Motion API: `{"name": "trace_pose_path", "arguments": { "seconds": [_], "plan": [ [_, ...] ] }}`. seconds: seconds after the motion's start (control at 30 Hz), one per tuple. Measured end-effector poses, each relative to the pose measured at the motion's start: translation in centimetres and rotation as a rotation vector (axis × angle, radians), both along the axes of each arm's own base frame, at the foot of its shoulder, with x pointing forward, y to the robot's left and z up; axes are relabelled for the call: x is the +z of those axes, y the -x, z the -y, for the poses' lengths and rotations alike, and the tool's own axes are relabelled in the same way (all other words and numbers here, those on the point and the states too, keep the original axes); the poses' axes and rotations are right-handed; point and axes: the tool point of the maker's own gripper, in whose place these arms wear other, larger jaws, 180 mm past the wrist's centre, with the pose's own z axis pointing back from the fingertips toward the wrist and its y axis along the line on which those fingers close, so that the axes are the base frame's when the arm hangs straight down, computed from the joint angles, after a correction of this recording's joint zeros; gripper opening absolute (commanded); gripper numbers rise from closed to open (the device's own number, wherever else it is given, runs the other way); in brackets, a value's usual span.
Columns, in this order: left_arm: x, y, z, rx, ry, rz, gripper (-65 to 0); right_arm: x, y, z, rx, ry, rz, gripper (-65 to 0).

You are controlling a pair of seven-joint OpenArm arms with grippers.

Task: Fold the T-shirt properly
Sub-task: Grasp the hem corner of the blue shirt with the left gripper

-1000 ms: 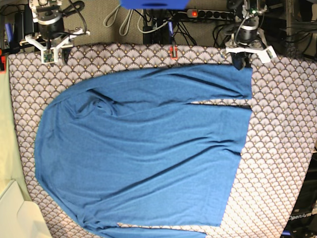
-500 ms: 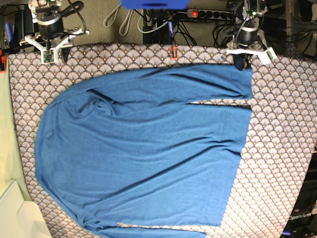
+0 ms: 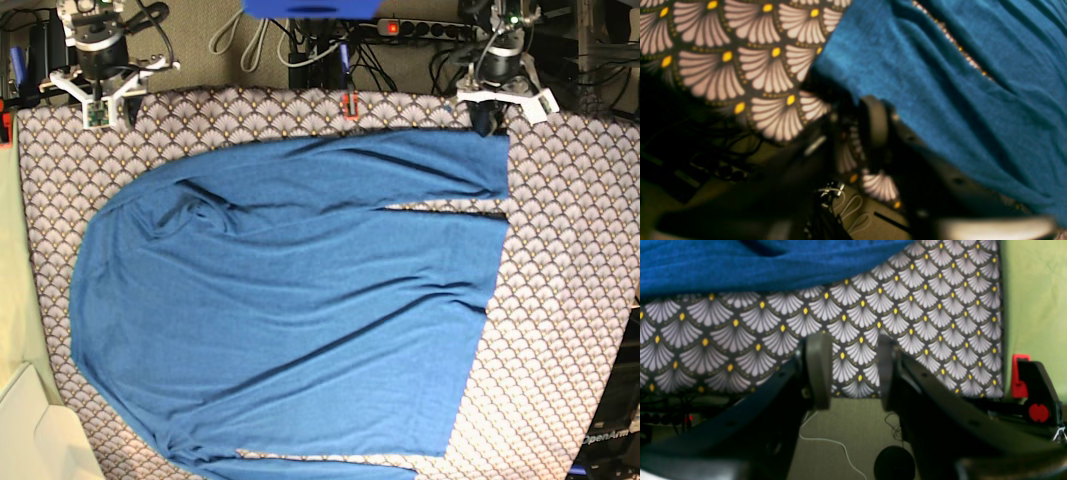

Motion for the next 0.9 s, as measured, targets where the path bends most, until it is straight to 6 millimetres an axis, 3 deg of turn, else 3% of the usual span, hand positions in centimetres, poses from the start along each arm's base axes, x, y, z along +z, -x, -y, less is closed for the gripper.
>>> {"name": "trace_pose_path", "arguments": {
  "seconds": [0.1,0.17,0.4,0.9],
  "plan": [
    [0.3,-0.4,0.3,-0.006,0.008,0.019,-30.4,0.0,0.0,0.0,0.000,0.000,0.001,-41.3],
    [0.5,-0.5,0.3,-0.005,0.006,0.025,-26.6,0.0,0.0,0.0,0.000,0.000,0.000,-41.3],
    [0.4,-0.8,0.0,0.006,0.000,0.029,-30.9,0.1,-0.1,0.2,0.010,0.010,0.000,-41.3],
    [0.6,-1.8,-0.2,0.047,0.048,0.057,-31.2,0.1,-0.1,0.2,0.010,0.010,0.000,-41.3]
  ]
}}
